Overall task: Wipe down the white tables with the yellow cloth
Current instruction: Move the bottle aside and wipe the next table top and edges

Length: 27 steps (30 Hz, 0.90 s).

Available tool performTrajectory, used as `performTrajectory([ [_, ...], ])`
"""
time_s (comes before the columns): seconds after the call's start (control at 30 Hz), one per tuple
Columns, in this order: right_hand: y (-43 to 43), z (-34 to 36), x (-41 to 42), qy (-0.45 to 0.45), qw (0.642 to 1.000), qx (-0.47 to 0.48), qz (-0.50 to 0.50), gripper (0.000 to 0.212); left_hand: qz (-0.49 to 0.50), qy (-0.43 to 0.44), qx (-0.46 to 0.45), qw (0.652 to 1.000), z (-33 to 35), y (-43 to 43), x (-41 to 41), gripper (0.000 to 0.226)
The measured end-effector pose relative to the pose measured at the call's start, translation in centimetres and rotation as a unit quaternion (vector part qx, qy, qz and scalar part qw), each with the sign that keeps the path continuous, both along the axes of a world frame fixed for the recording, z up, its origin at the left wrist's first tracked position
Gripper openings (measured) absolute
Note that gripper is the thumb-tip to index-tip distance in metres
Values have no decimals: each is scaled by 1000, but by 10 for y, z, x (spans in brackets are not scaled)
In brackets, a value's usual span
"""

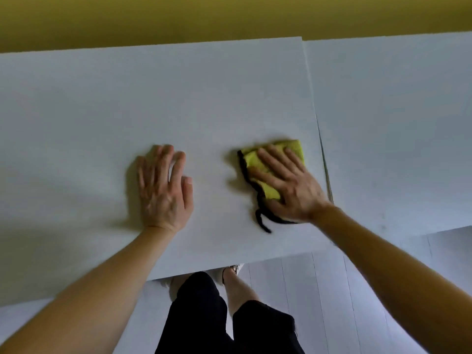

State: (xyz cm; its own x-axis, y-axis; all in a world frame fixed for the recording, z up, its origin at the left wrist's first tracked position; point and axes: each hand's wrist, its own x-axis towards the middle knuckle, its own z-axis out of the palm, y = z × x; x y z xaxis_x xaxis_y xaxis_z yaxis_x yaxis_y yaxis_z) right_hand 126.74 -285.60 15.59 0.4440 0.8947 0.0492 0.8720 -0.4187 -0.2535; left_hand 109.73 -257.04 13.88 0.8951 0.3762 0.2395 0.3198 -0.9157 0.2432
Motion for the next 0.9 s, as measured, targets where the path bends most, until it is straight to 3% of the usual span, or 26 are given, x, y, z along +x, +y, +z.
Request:
performTrajectory([
  [0.1,22,2,71,-12,976,9,-216,71,-4,-3,7,1000,-1,0,-1,51],
  [0.17,52,3,61,-9,959,24,-283,72,-4,-1,6,1000,0,1,1,51],
  [0.23,81,8,9,-9,978,37,-203,75,-4,-4,2,1000,2,1,1,51],
  [0.3,92,11,-52,9,999,9,-36,76,-9,1,-3,1000,3,1,0,51],
  [0.37,91,7,-72,0,999,-4,49,76,-14,9,-11,1000,3,4,-3,52],
  [0.53,114,10,-71,-13,999,-40,28,78,-9,-7,-16,1000,3,7,-1,49],
  [0.63,104,7,-50,6,998,-15,58,77,-8,-7,-23,1000,2,4,-1,50],
  [0.7,92,4,3,-7,1000,9,-14,80,-5,-1,-21,1000,1,2,-1,51],
  [0.8,80,6,97,-6,964,5,-265,74,-9,-3,-21,1000,2,2,0,50],
  [0.9,91,14,111,-10,939,-10,-342,69,0,-3,-27,1000,5,2,0,49],
])
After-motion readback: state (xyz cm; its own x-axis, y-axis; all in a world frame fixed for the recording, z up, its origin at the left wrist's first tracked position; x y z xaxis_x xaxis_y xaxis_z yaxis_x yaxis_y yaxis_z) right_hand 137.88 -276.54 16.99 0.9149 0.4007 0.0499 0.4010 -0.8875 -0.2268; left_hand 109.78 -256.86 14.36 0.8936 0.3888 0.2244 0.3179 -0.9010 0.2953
